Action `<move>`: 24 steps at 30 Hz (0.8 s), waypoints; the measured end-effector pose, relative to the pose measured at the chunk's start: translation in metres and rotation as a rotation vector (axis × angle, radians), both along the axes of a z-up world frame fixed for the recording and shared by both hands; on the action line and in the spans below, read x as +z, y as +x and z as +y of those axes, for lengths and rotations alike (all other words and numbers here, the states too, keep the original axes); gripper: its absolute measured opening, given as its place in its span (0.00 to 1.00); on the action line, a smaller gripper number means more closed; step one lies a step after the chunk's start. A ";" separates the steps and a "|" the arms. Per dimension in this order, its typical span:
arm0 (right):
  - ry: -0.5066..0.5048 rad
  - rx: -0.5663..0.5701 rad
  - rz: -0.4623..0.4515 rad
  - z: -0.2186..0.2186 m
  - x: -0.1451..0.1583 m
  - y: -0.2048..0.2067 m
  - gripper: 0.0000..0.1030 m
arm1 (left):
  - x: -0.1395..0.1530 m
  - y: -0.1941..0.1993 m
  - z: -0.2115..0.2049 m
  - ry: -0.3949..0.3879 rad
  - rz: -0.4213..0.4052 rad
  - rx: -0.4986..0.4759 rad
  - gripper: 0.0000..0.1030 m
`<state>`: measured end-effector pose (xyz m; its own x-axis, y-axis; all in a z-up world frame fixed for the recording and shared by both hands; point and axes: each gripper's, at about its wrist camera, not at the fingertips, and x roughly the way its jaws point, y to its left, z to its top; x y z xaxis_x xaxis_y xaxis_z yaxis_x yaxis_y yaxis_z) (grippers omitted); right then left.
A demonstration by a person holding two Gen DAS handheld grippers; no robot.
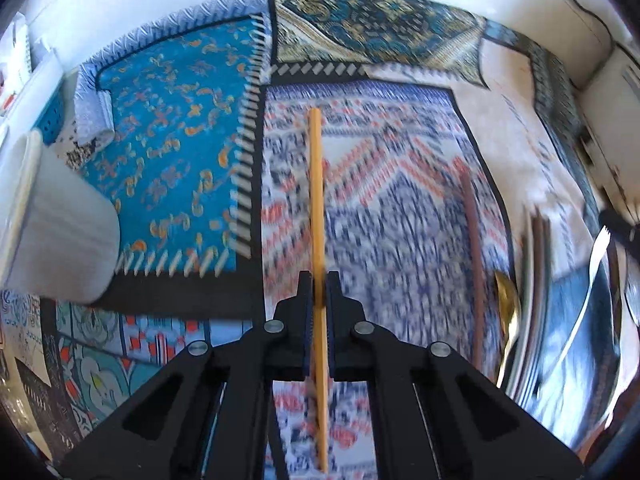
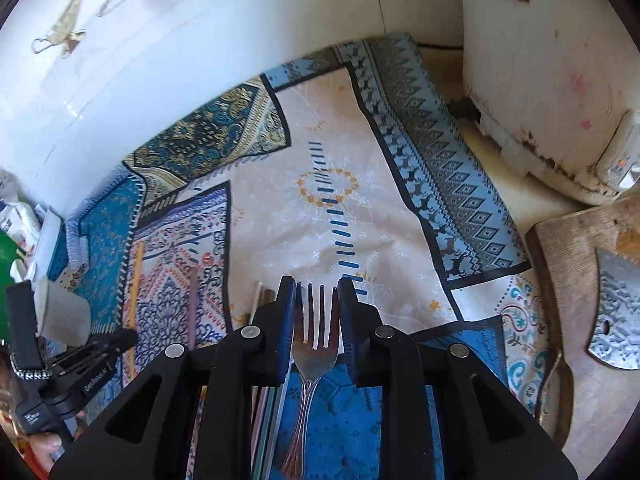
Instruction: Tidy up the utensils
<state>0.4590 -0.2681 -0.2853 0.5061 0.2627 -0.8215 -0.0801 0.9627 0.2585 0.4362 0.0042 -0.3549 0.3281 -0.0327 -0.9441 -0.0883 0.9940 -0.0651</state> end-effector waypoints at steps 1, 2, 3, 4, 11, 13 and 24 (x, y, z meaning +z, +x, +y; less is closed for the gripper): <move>-0.001 0.006 -0.012 0.001 0.004 -0.002 0.19 | 0.001 -0.007 0.000 -0.006 0.007 -0.016 0.04; -0.005 0.016 -0.030 0.001 0.011 -0.007 0.19 | 0.001 -0.014 -0.001 -0.011 0.014 -0.034 0.04; -0.010 0.021 -0.041 0.004 0.014 -0.007 0.19 | 0.000 -0.020 -0.001 -0.017 0.023 -0.054 0.04; -0.016 0.028 -0.054 0.007 0.018 -0.008 0.19 | -0.001 -0.025 -0.003 -0.024 0.033 -0.080 0.04; -0.019 0.055 -0.081 0.018 0.036 -0.021 0.18 | 0.003 -0.040 -0.016 -0.001 0.092 -0.225 0.07; -0.021 0.058 -0.087 0.020 0.040 -0.025 0.18 | 0.003 -0.033 -0.020 0.007 0.100 -0.231 0.11; 0.009 0.063 -0.112 0.020 0.060 -0.041 0.15 | -0.001 0.010 -0.044 0.059 0.100 -0.255 0.05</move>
<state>0.4183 -0.2479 -0.2253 0.5770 0.3042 -0.7579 -0.1691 0.9524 0.2536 0.4466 -0.0399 -0.3564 0.2211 -0.0459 -0.9742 0.1617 0.9868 -0.0098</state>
